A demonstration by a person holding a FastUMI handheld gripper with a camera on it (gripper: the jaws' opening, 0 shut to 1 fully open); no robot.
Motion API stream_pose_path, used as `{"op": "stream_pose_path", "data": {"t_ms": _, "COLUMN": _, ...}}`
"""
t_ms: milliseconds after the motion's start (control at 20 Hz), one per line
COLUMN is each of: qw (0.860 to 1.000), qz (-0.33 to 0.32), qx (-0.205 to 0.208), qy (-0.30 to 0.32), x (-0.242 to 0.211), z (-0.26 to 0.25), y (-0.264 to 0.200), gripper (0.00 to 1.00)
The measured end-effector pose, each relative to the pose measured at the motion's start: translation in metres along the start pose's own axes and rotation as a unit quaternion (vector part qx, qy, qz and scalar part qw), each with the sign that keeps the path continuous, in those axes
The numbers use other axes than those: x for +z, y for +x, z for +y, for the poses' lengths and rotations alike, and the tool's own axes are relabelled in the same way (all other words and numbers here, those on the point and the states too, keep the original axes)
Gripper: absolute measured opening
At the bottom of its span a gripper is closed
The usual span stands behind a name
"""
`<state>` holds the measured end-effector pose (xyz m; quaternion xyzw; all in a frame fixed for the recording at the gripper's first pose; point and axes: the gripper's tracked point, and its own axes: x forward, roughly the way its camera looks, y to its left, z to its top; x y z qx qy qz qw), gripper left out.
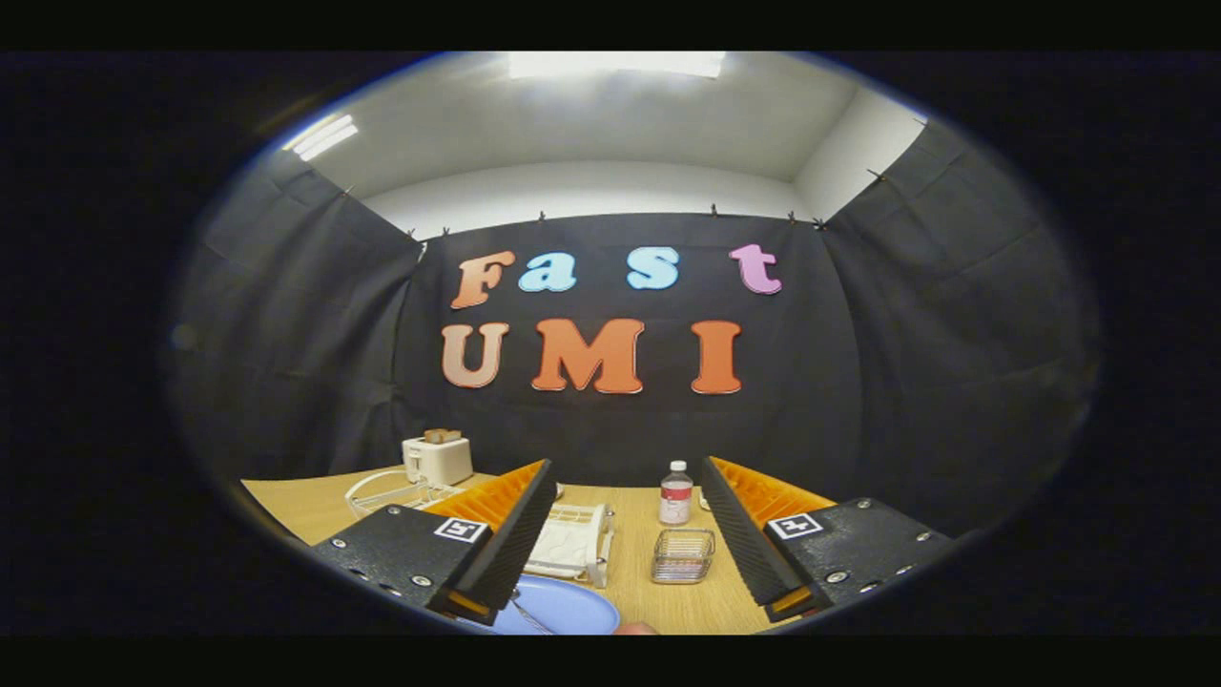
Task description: Take the plate from the dish rack, then take the spoon from the basket and place it into the plate.
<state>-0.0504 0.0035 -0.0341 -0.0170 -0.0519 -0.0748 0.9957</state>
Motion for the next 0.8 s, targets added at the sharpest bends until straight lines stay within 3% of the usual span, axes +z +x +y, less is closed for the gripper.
{"op": "stream_pose_path", "data": {"t_ms": 800, "qw": 1.0, "qz": -0.001, "qx": -0.006, "qy": -0.005, "x": -0.008, "z": 0.006, "y": 0.005, "gripper": 0.91}}
